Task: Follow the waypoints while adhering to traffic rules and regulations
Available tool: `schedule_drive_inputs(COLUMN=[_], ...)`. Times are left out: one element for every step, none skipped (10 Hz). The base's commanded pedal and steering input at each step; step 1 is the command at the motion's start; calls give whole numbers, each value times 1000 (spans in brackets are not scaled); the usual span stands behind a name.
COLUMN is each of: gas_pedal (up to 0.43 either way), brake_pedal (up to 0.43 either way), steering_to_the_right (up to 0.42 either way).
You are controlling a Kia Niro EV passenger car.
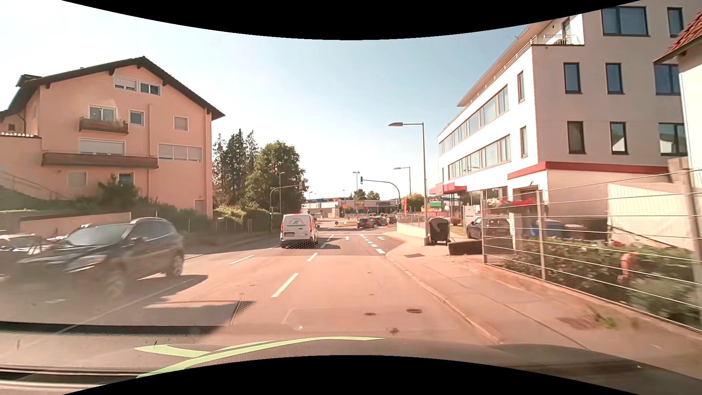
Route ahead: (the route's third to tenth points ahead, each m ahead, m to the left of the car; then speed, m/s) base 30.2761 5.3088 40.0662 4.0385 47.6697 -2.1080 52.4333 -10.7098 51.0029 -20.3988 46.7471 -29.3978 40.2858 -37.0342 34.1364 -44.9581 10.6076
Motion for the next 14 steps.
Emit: schedule_drive_inputs(gas_pedal=[0, 0, 0, 0, 0, 0, 0, 0, 0, 0, 0, 0, 0, 0], brake_pedal=[220, 220, 226, 226, 232, 232, 244, 250, 256, 256, 256, 244, 244, 244], steering_to_the_right=[-2, -1, 0, 0, 0, 0, 0, 0, 2, 10, 18, 28, 35, 41])
